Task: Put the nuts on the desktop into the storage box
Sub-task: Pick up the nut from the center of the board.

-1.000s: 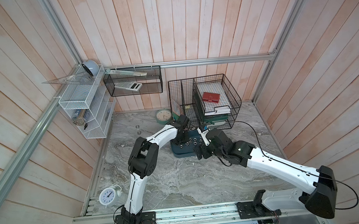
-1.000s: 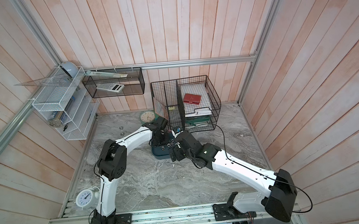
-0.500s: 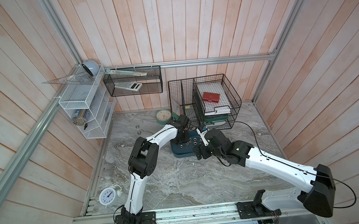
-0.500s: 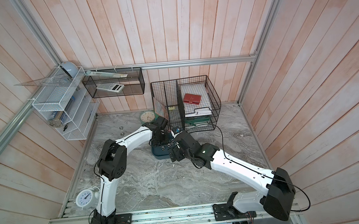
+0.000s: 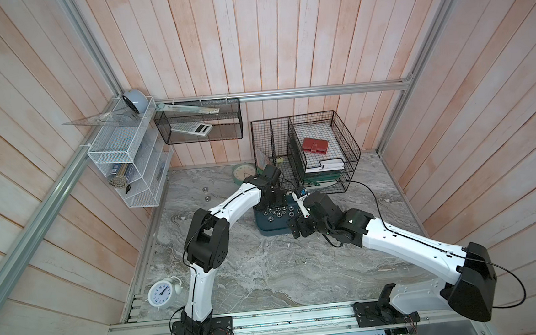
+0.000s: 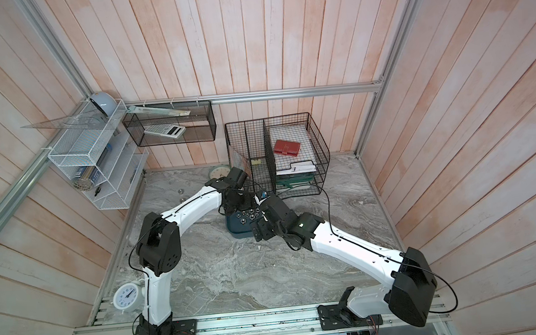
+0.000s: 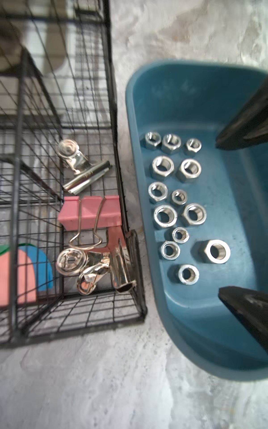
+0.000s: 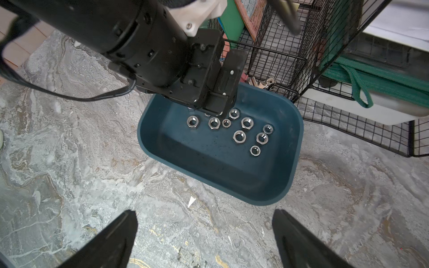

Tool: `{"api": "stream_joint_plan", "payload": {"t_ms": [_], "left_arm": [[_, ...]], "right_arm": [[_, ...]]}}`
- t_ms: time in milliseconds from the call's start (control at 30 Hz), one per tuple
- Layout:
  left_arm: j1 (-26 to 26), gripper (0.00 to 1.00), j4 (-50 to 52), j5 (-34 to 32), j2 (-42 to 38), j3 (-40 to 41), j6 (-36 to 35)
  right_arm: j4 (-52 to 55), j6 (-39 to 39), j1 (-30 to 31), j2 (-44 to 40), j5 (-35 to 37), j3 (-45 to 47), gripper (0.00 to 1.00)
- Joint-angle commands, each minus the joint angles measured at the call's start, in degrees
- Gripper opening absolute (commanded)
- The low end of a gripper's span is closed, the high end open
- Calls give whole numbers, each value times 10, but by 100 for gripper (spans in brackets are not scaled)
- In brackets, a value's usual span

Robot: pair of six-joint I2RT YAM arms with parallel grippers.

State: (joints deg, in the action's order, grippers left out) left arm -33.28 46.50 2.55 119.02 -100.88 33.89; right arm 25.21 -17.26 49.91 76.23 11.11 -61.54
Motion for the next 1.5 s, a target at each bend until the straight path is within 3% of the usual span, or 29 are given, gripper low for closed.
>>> {"api": "stream_joint_plan", "payload": {"t_ms": [0, 233, 667, 1133, 1467], "left_arm": [[6, 100, 18, -13, -31, -16, -5], [39, 100, 32, -32, -72, -7, -8], [178, 100, 25, -65, -135, 60, -38], [309, 100, 2, -89, -66, 50, -57], [335, 97, -19, -77, 7, 14, -59]], "right_arm": [[-11, 13, -6, 15, -13, -28, 98], [-16, 33, -7, 53, -39, -68, 98], [-36, 63, -2, 169, -114, -189, 98], [-1, 99, 1, 285, -172, -327, 98], [14, 110, -7, 315, -179, -369, 98]]}}
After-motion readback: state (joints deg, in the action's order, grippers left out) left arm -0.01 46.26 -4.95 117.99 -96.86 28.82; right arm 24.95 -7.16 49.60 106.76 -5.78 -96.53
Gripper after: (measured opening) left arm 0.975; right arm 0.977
